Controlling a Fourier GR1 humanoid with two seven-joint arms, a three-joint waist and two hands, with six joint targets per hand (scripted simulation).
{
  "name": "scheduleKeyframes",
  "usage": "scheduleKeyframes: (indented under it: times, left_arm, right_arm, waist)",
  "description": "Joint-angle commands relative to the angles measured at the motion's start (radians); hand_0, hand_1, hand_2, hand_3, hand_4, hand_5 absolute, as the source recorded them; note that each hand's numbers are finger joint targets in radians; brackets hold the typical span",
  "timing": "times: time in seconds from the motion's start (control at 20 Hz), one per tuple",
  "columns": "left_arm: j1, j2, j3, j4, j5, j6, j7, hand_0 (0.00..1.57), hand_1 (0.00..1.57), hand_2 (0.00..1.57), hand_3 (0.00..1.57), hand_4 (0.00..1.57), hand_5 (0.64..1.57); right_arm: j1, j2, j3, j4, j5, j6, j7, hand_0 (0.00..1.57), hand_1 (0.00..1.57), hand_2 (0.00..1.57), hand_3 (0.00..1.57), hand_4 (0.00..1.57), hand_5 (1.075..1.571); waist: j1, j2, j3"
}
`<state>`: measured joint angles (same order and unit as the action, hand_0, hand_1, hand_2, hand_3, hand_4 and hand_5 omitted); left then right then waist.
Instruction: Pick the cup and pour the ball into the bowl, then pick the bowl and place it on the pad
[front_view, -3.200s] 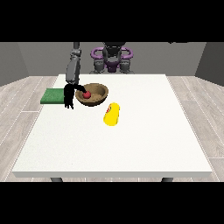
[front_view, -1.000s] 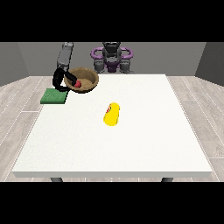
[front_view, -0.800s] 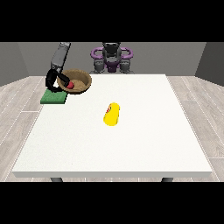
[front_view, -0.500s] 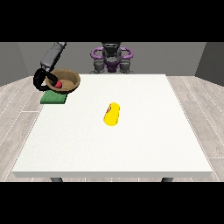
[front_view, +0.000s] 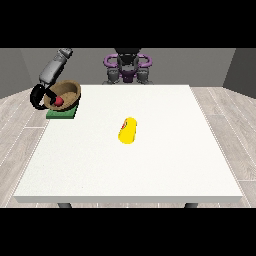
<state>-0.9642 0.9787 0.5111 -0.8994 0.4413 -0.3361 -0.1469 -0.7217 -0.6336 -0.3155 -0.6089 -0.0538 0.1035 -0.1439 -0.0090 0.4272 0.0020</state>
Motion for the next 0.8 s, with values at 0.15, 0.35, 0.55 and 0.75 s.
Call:
scheduleKeyframes:
  times: [0.15,0.35,0.55,0.75]
  left_arm:
    - [-0.018,0.034,0.016,-0.096,0.053,0.018,0.076,0.0,0.0,0.0,0.0,0.0,1.528]
    - [0.021,0.025,0.017,-0.064,0.067,-0.017,0.068,0.0,0.0,0.0,0.0,0.0,1.529]
    - [0.054,-0.023,-0.018,-0.022,0.018,0.017,0.023,0.0,0.0,0.0,0.0,0.0,1.532]
    - [0.064,-0.036,-0.044,-0.028,0.017,0.007,0.043,0.0,0.0,0.0,0.0,0.0,1.53]
  right_arm:
    - [-0.021,-0.1,-0.045,0.115,-0.004,0.066,-0.098,1.57,1.57,1.57,0.58,1.25,1.559]
    - [-0.025,-0.118,-0.043,0.124,-0.007,0.098,-0.059,1.57,1.57,1.57,0.71,1.26,1.559]
    - [-0.04,-0.099,0.005,0.072,0.029,0.072,0.005,1.57,1.57,1.57,1.03,1.23,1.569]
    - [-0.037,-0.044,0.041,0.079,0.066,0.017,0.043,1.57,1.57,1.57,1.29,1.23,1.571]
  waist:
    - [0.01,0.049,-0.0001]
    - [0.021,-0.002,-0.0014]
    - [0.0,-0.077,-0.0024]
    - [0.021,-0.108,-0.0018]
